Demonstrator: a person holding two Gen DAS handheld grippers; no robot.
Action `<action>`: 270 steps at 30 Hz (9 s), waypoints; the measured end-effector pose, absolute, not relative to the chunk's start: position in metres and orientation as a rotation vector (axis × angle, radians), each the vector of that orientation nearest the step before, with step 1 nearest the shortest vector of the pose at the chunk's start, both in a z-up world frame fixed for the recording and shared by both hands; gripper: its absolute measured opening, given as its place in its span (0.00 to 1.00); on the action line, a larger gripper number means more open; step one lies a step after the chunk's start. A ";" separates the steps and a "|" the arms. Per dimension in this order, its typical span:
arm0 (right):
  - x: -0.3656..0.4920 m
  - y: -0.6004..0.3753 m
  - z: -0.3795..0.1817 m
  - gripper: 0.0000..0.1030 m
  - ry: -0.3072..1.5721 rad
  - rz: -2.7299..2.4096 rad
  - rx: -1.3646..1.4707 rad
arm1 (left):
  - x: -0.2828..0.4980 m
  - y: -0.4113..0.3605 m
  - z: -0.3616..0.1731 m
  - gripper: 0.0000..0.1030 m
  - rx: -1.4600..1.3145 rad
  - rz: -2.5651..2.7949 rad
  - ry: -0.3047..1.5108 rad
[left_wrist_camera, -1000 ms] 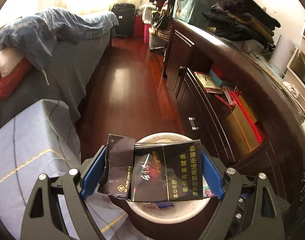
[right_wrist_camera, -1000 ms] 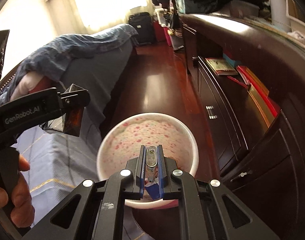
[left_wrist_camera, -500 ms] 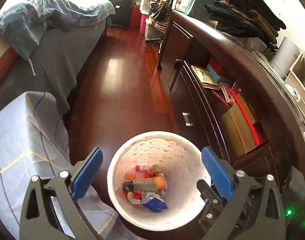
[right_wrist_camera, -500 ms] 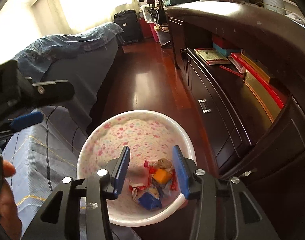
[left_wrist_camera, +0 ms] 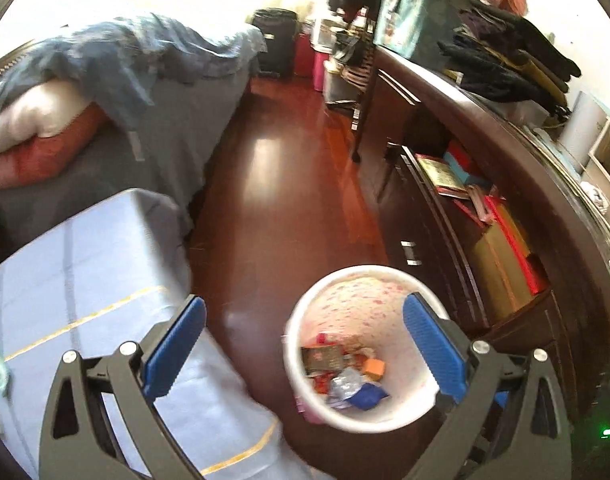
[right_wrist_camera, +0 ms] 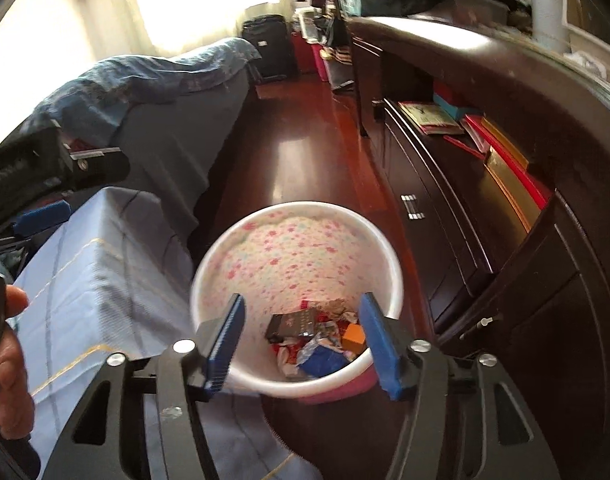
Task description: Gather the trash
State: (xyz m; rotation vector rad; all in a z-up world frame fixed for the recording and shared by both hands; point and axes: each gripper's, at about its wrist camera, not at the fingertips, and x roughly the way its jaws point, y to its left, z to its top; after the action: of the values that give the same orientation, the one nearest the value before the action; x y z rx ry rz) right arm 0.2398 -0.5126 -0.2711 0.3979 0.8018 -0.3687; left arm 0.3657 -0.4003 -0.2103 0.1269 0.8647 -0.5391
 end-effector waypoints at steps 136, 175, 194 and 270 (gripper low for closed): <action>0.182 -0.332 -0.166 0.44 0.659 0.120 0.211 | 0.242 -0.157 -0.107 0.50 0.003 -0.245 0.618; 0.186 -0.503 -0.224 0.44 0.691 -0.262 0.397 | 0.291 -0.389 -0.177 0.50 0.180 -0.657 0.729; 0.253 -0.545 -0.300 0.44 0.818 -0.402 0.383 | 0.371 -0.459 -0.266 0.52 0.157 -0.700 0.946; 0.037 -0.179 -0.025 0.96 0.225 0.027 -0.053 | -0.008 0.018 0.029 0.97 -0.118 0.112 0.222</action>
State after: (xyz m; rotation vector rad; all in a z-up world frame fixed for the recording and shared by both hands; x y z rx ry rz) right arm 0.0371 -0.1786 -0.0250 -0.0527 0.2255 0.0272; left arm -0.0078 0.0180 0.0288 -0.1179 0.2225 0.1123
